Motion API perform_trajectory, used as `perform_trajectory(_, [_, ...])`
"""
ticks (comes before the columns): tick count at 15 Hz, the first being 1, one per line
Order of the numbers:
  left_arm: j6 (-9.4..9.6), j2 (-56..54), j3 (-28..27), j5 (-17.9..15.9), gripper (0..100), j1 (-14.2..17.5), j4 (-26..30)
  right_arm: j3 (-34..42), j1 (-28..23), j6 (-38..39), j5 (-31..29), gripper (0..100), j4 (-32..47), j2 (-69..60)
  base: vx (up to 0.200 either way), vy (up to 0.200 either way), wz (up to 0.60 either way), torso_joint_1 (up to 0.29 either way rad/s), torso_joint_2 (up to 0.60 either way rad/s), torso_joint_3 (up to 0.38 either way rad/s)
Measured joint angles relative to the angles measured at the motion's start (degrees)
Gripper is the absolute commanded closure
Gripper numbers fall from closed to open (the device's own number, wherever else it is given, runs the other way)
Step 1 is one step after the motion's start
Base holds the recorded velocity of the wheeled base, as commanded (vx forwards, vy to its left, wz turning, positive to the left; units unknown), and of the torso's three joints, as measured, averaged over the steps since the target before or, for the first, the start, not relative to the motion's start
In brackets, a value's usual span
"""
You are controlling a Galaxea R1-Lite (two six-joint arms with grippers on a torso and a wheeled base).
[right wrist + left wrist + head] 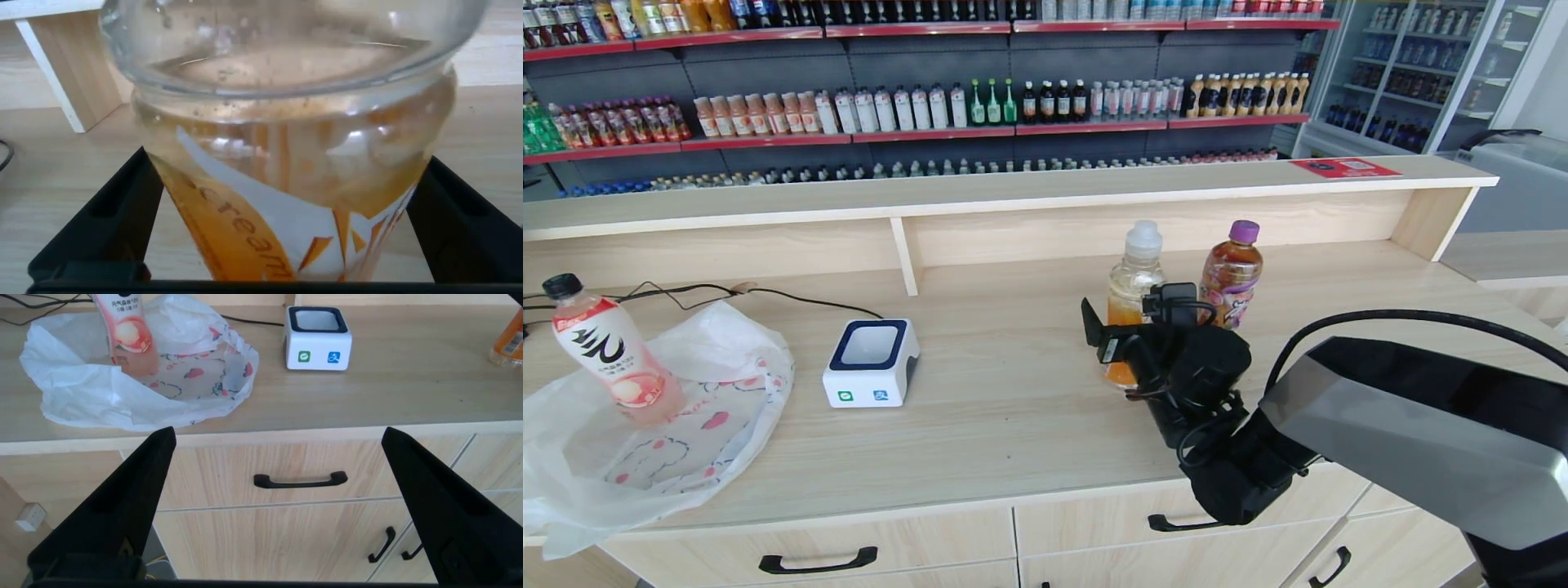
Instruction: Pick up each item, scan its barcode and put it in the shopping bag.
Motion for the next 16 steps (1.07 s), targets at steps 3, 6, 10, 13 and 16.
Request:
perform_trajectory(3, [0.02,0.0,0.0,0.0,0,0.0,0.0,0.0,-0.1,-0.2,0.0,100,0.0,0.0,0.0,0.0,0.0,0.0,0.0,0.0])
perform_trajectory(6, [0.02,0.0,0.0,0.0,0,0.0,0.0,0.1,-0.3,-0.2,0.0,100,0.1,0.0,0.0,0.0,0.0,0.0,0.0,0.0])
perform_trajectory(10, [0.02,0.0,0.0,0.0,0,0.0,0.0,0.1,-0.9,-0.2,0.0,100,0.2,-0.4,0.0,0.0,0.0,0.0,0.0,0.0])
perform_trajectory(13, [0.0,0.0,0.0,0.0,0,0.0,0.0,0.5,-0.9,-0.2,0.0,100,0.2,-1.1,0.0,0.0,0.0,0.0,0.0,0.0])
perform_trajectory(16, [-0.05,0.0,0.0,0.0,0,0.0,0.0,2.0,-0.9,-0.1,0.0,100,0.1,-2.3,0.0,0.0,0.0,0.0,0.0,0.0])
